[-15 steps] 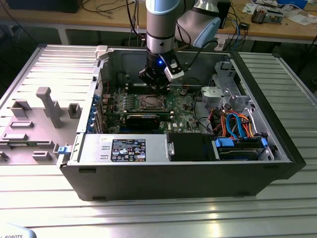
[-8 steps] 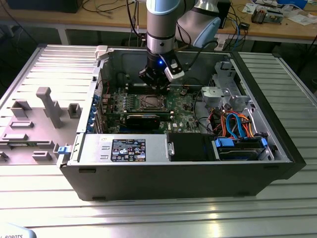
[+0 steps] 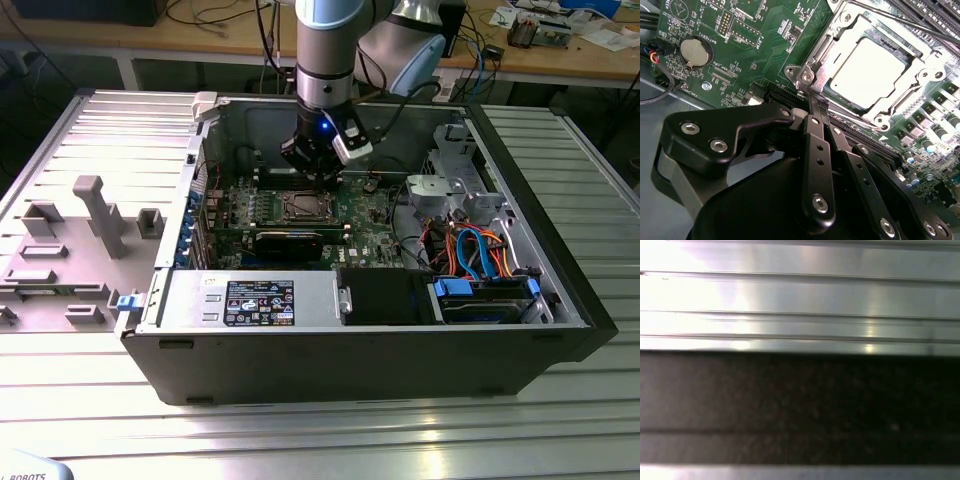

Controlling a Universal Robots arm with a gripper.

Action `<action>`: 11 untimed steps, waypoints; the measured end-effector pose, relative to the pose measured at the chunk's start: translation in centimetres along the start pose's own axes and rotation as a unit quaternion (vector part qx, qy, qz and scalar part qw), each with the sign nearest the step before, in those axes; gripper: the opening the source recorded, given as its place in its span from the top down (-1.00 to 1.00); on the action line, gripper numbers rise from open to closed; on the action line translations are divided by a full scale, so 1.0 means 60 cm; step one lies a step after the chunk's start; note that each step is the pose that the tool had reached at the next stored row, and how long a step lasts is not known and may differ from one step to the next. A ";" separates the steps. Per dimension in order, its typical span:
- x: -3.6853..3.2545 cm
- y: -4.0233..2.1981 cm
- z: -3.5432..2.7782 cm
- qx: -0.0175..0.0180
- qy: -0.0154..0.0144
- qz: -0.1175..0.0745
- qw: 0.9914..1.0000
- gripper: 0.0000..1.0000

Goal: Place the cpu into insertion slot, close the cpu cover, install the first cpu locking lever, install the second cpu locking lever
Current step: 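Install the first cpu locking lever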

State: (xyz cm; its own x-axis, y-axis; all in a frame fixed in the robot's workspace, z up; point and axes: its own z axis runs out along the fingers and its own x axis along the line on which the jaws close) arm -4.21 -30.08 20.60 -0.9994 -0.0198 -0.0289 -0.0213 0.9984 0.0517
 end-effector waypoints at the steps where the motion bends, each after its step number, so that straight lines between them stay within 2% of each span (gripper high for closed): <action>1: 0.000 0.000 0.000 0.000 0.000 0.000 1.000 0.79; 8: 0.000 0.000 0.005 0.003 0.000 0.000 1.000 0.79; 11: 0.000 0.000 0.008 0.002 0.000 0.000 1.000 0.79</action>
State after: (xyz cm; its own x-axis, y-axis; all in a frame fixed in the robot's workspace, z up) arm -4.19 -30.06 20.14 -0.9994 -0.0200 -0.0295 -0.0214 0.9987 0.0468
